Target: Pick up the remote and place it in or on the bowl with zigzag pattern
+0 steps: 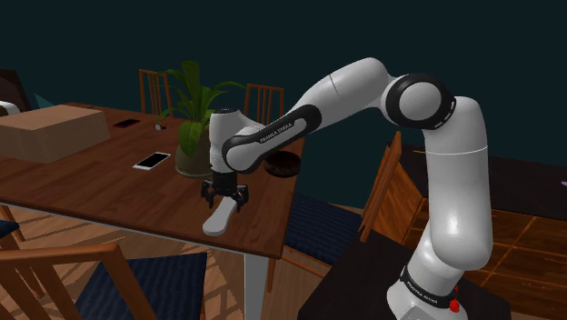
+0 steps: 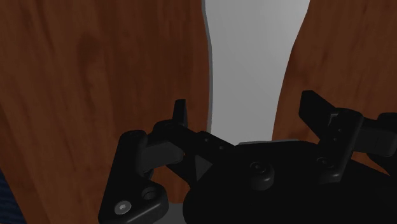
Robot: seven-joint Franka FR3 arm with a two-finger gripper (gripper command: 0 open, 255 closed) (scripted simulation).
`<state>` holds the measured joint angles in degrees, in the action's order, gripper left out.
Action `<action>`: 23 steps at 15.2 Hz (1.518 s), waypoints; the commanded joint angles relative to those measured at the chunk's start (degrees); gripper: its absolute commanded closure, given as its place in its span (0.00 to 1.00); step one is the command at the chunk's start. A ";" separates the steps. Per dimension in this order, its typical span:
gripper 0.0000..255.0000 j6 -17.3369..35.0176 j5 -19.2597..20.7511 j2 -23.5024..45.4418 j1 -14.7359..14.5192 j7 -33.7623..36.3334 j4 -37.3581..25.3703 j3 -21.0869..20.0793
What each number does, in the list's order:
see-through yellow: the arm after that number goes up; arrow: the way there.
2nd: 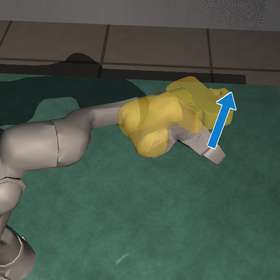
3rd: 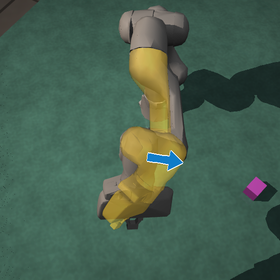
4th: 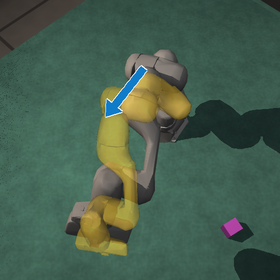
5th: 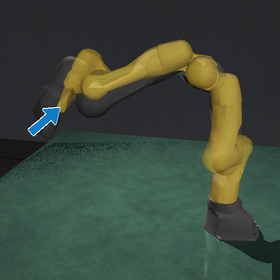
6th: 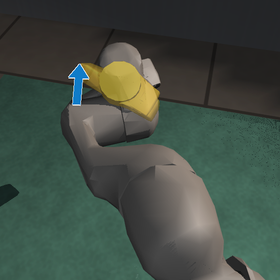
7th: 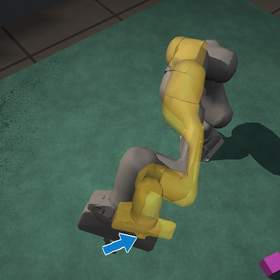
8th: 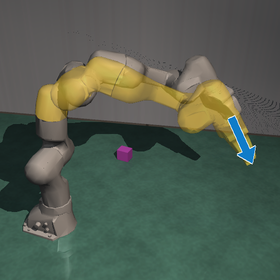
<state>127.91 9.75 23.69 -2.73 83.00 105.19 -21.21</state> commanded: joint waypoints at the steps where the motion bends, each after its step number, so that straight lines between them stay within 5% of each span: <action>1: 0.00 0.01 0.00 0.01 0.00 0.00 0.00 0.00; 2: 0.00 0.01 0.00 0.00 0.00 0.00 0.00 0.00; 3: 1.00 0.01 0.00 0.00 0.00 0.00 0.00 0.00; 12: 1.00 0.01 0.00 0.01 0.00 0.00 0.00 0.00; 23: 1.00 -6.94 -2.03 -4.05 0.63 -1.24 -3.17 -0.94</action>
<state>121.62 7.88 19.97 -2.12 81.85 102.38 -22.07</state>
